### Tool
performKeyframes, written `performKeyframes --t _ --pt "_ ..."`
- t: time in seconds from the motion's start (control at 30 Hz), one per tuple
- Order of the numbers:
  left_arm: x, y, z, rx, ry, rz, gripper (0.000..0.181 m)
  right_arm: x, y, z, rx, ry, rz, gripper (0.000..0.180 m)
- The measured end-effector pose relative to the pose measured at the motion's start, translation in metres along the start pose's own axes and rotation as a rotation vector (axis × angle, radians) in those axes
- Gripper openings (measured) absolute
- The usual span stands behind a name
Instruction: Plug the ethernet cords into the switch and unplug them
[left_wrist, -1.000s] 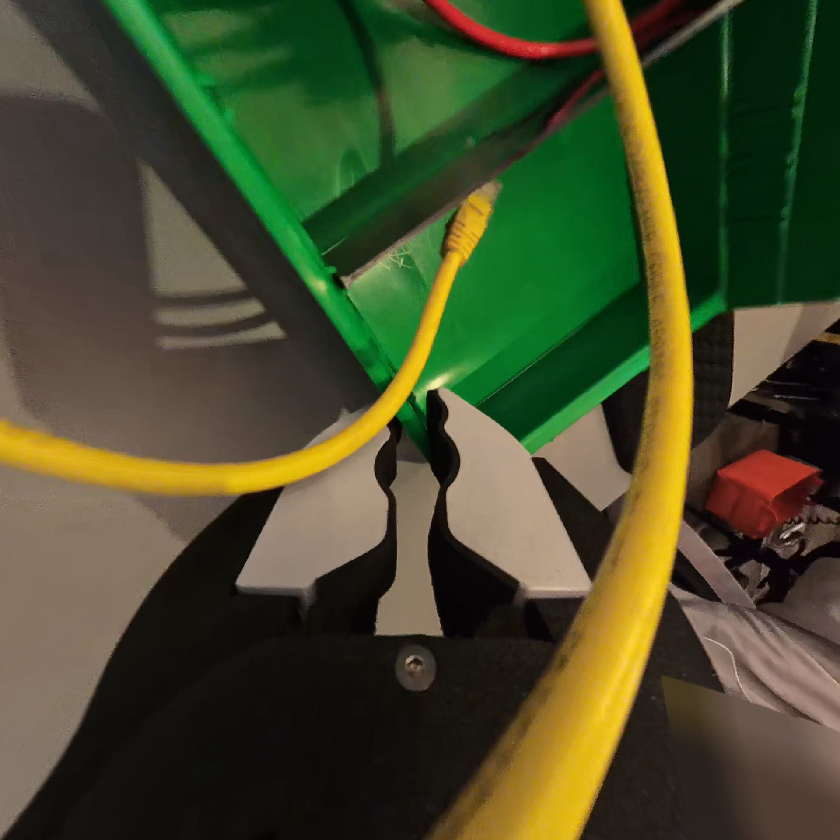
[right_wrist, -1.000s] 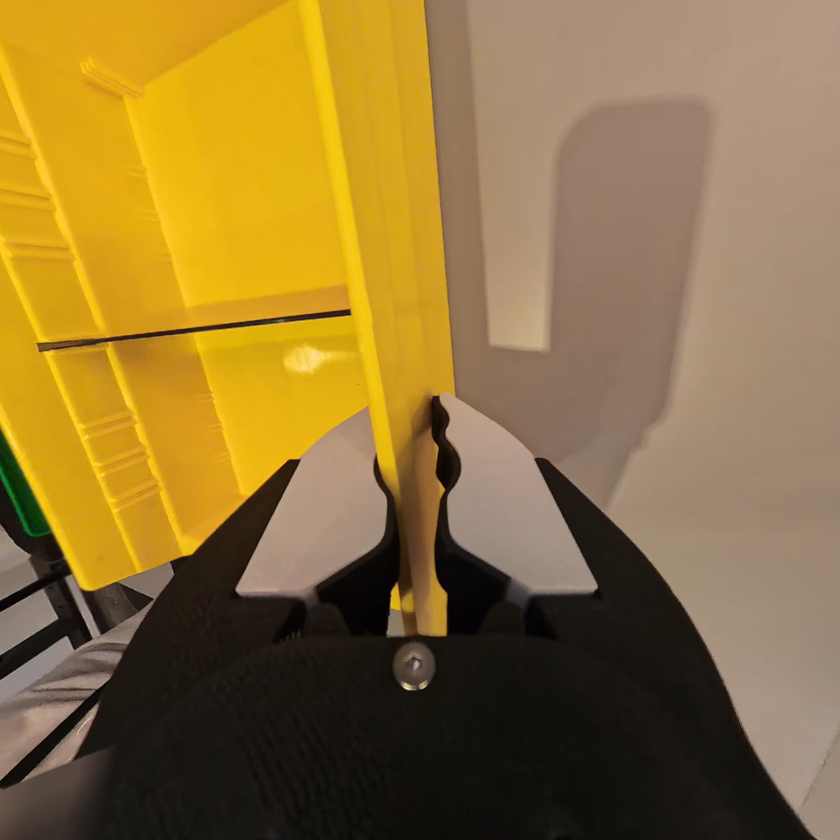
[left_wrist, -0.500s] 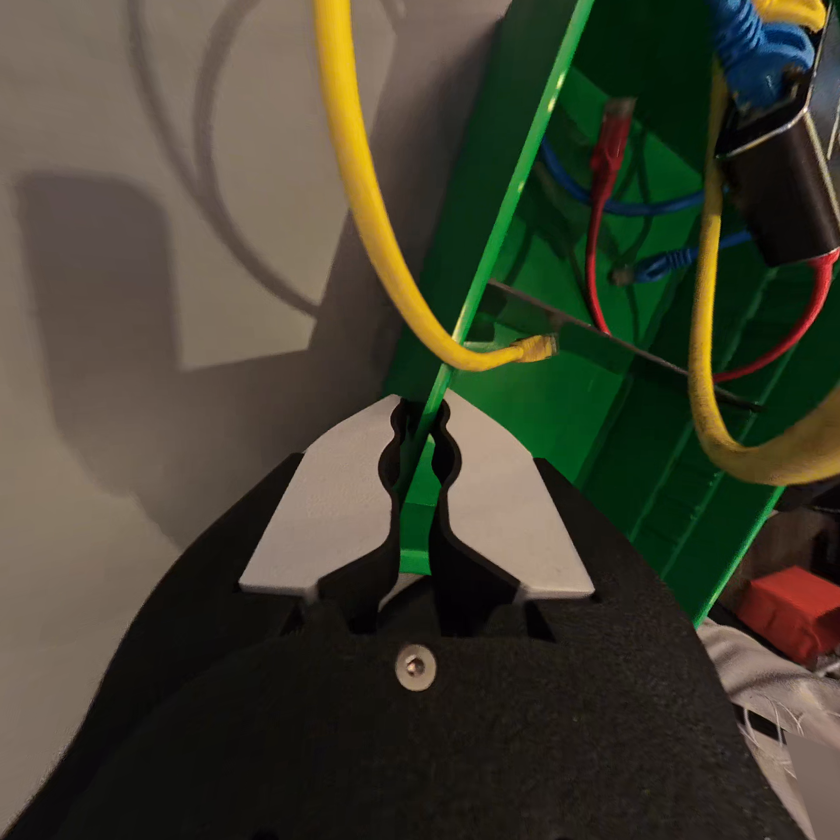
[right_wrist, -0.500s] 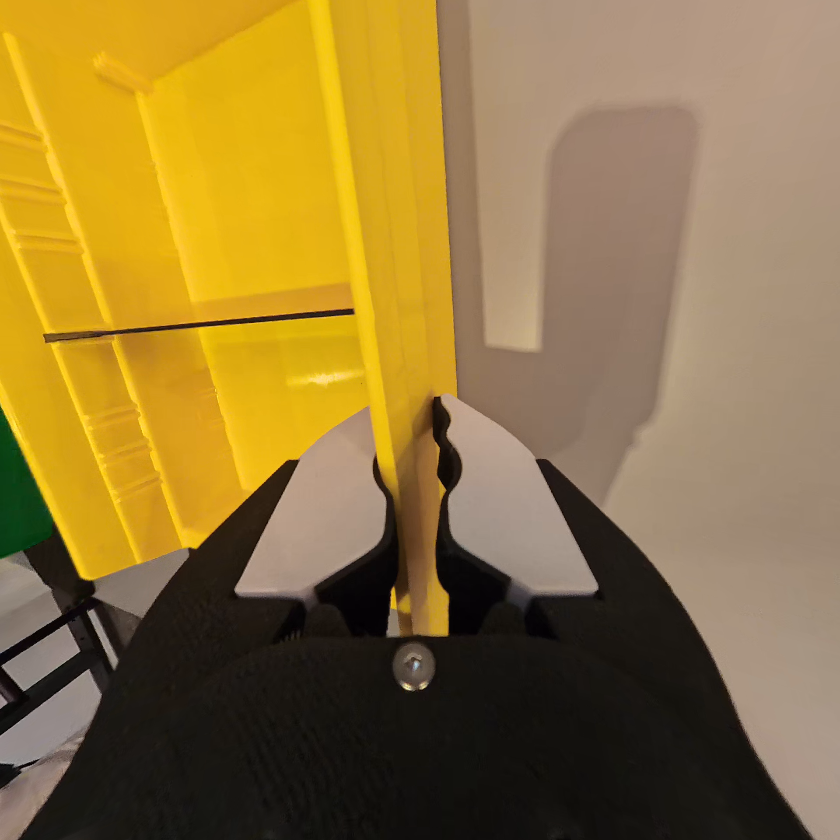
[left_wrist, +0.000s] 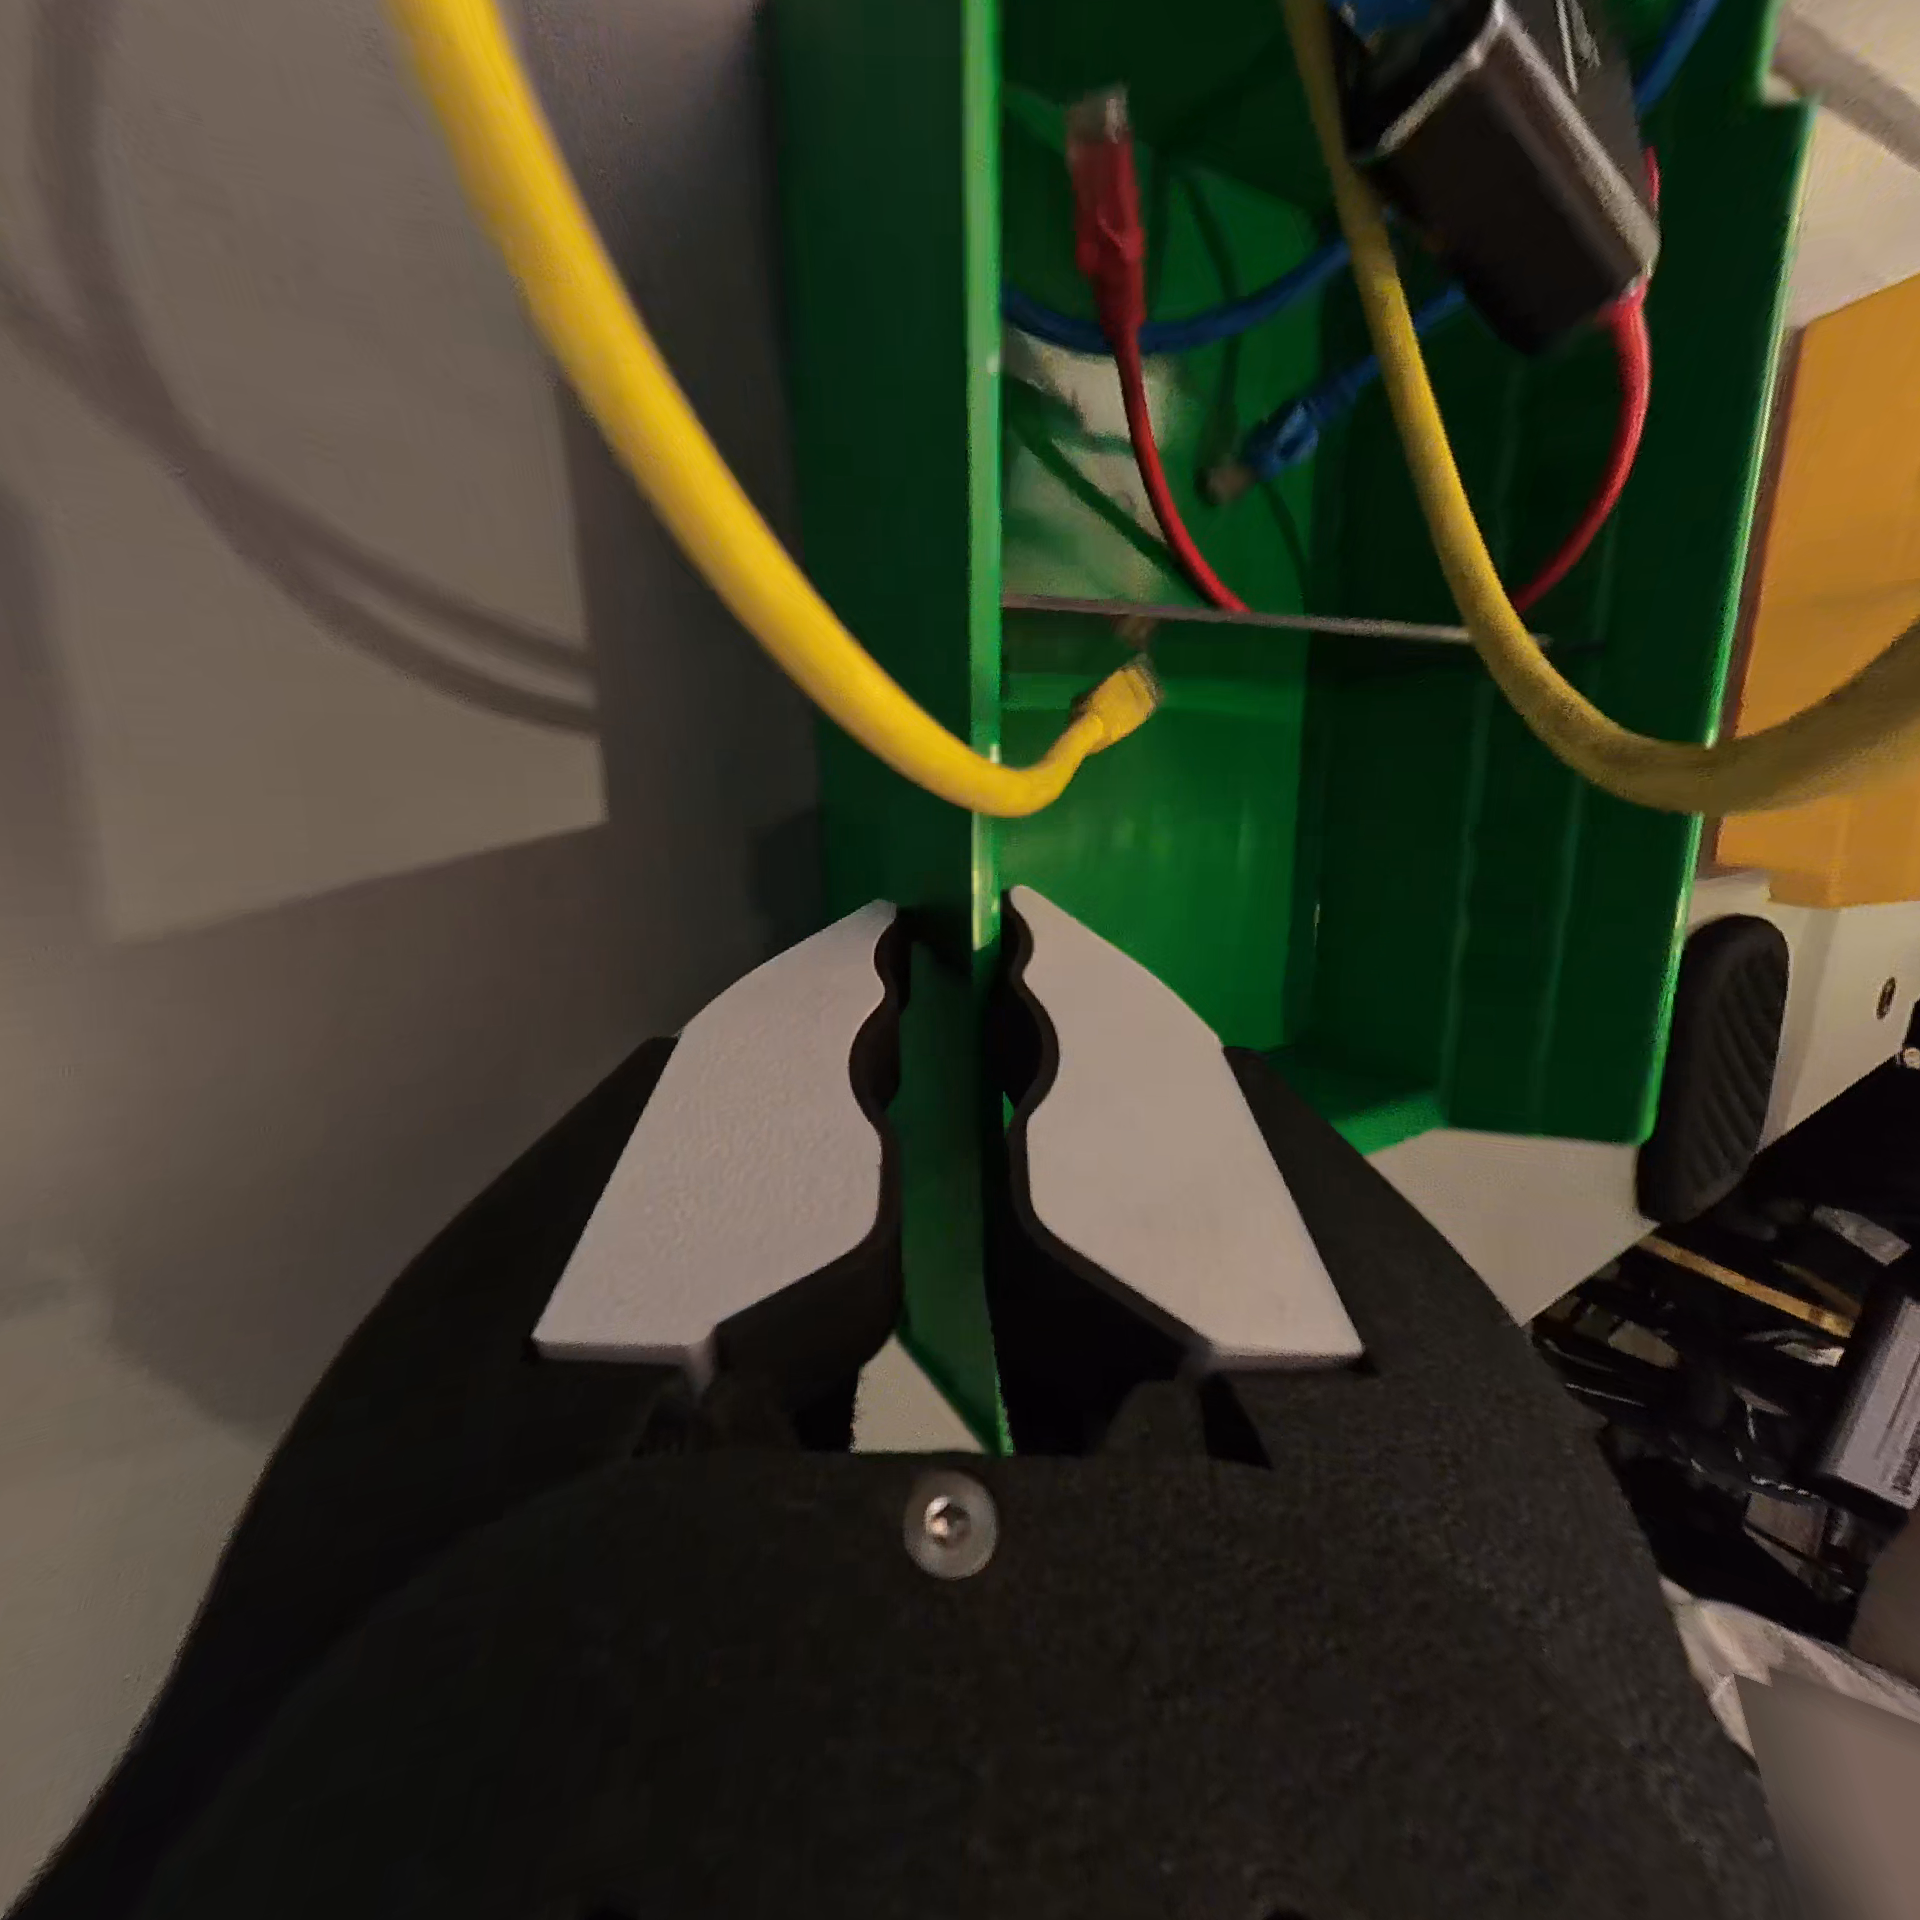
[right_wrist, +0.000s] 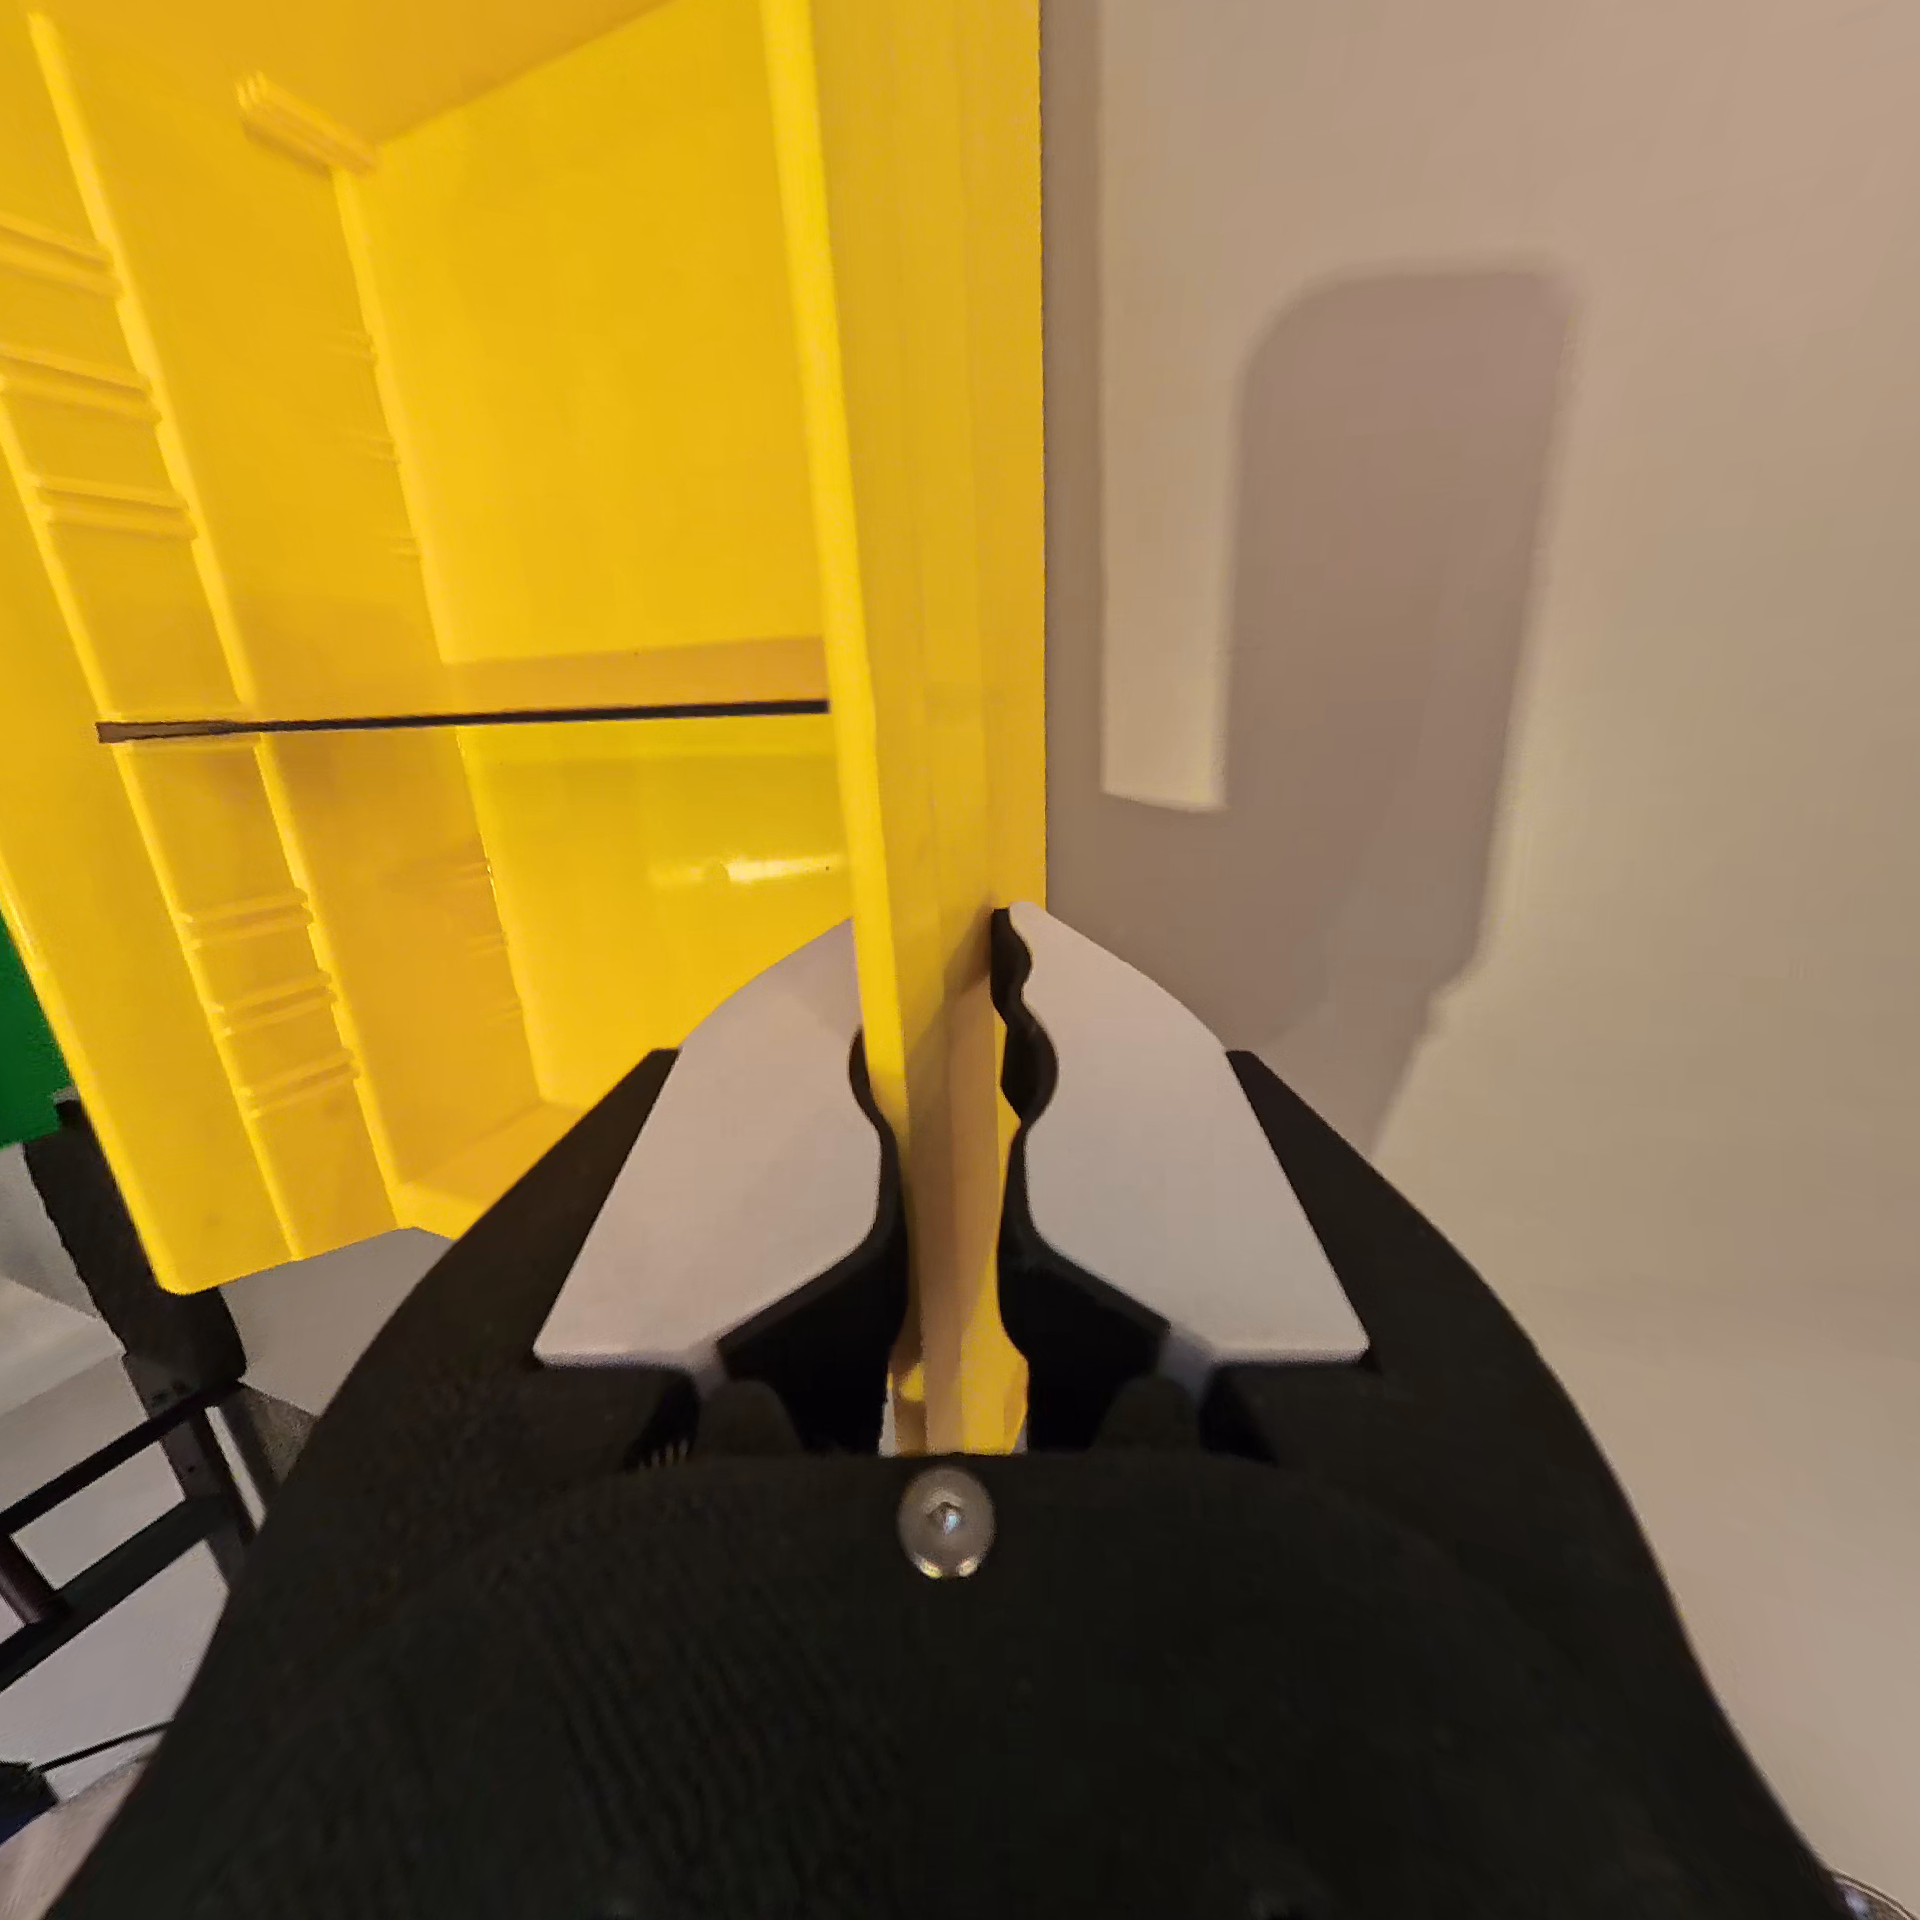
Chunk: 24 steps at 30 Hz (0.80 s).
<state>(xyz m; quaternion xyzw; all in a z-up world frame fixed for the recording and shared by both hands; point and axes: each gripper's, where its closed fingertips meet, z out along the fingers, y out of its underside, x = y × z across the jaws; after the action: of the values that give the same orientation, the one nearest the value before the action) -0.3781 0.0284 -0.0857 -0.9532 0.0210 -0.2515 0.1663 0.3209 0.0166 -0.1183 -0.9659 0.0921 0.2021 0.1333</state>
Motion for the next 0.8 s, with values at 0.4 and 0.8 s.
performKeyframes --t 0.4,0.8 --pt "-0.013 0.002 -0.009 0.014 -0.017 0.022 0.013 -0.026 -0.006 0.014 -0.013 0.042 -0.048 0.011" --pt "-0.024 0.007 -0.018 0.026 -0.048 0.003 0.011 -0.018 0.002 0.009 -0.031 0.104 -0.097 0.008"
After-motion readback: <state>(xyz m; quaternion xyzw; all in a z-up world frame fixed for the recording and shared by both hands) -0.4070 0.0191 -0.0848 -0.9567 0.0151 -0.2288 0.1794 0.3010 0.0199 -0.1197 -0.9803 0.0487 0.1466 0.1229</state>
